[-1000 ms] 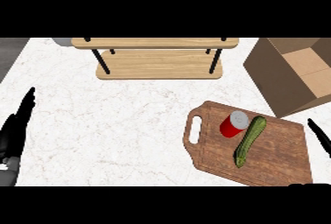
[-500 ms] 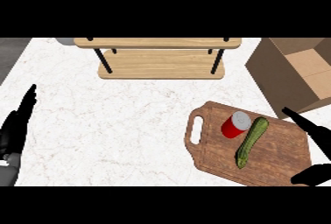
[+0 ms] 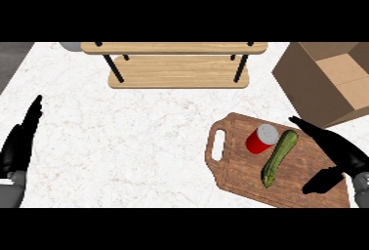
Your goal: Pick the squash from the cutting board and place it in the cardboard box
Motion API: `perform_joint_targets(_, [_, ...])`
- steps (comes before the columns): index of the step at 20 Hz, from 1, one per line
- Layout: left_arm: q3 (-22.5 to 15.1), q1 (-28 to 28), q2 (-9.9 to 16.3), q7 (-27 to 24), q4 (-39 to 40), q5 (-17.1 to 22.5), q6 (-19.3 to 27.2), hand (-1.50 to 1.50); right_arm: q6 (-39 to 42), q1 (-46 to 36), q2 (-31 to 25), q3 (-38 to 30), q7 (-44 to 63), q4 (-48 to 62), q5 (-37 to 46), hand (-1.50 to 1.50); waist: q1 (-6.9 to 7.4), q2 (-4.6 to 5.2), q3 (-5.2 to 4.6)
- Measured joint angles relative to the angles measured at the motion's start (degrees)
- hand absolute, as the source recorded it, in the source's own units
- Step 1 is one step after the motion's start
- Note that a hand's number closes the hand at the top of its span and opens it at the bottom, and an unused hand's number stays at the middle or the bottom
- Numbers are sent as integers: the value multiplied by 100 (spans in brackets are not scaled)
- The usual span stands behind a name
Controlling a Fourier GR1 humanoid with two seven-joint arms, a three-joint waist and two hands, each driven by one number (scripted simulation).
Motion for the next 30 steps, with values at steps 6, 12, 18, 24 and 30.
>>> perform_joint_targets(6, [219,161,-133,169,-334,-220,-181,0,276,21,399,-217,38,35,467,-150,-12,-5,0])
perform_joint_targets(12, [440,265,-309,68,-333,-395,-333,0,605,35,721,-510,-42,-186,608,-150,-20,-5,1])
perform_joint_targets(18, [674,105,-341,61,-164,-511,-535,0,768,252,960,-649,-259,-556,786,-150,-31,-6,0])
perform_joint_targets(24, [821,97,-445,41,-188,-610,-655,0,1129,387,1247,-584,274,-1093,1043,-150,-28,-8,-1])
perform_joint_targets(30, [914,33,-525,26,-144,-741,-726,0,1306,243,1605,-512,772,-893,1432,-150,-20,-10,-5])
